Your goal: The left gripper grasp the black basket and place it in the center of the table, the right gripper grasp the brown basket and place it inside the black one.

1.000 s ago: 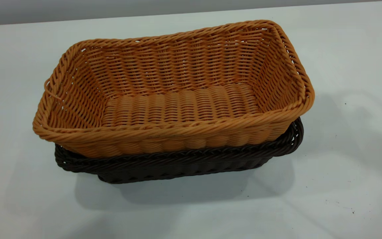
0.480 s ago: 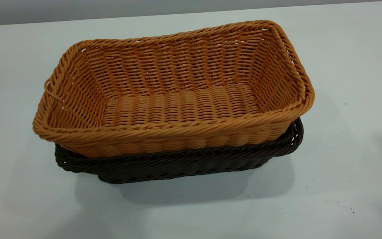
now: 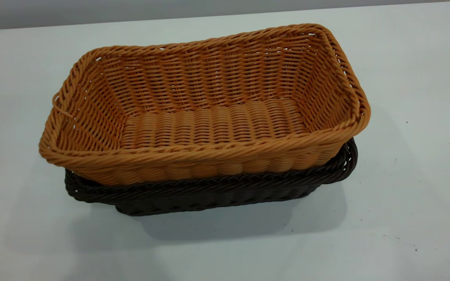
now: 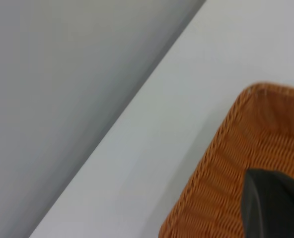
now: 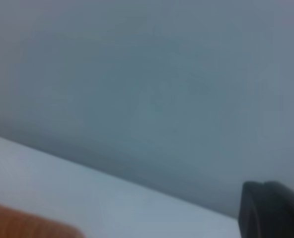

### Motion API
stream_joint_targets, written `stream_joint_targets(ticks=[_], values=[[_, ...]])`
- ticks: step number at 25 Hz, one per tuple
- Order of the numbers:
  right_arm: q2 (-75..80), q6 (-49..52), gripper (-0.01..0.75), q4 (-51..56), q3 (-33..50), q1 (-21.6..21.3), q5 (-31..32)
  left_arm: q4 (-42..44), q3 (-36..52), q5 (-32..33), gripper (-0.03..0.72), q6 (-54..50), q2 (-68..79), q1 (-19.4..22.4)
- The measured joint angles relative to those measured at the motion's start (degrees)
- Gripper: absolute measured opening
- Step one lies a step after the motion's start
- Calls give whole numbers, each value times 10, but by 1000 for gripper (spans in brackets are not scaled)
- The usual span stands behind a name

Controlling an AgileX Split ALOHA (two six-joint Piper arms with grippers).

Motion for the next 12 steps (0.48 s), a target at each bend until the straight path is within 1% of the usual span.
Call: stream_joint_targets(ticks=[3,7,12], values=[[-64,6,5,4,42,0,46,56,0,67,-1,-55,0,-47],[-140,38,5,30,95,0,108,77,3,147,-1,-120,0,-113],[-226,60,5,89,178,0,138,122,40,204,-1,-178,0,-199]])
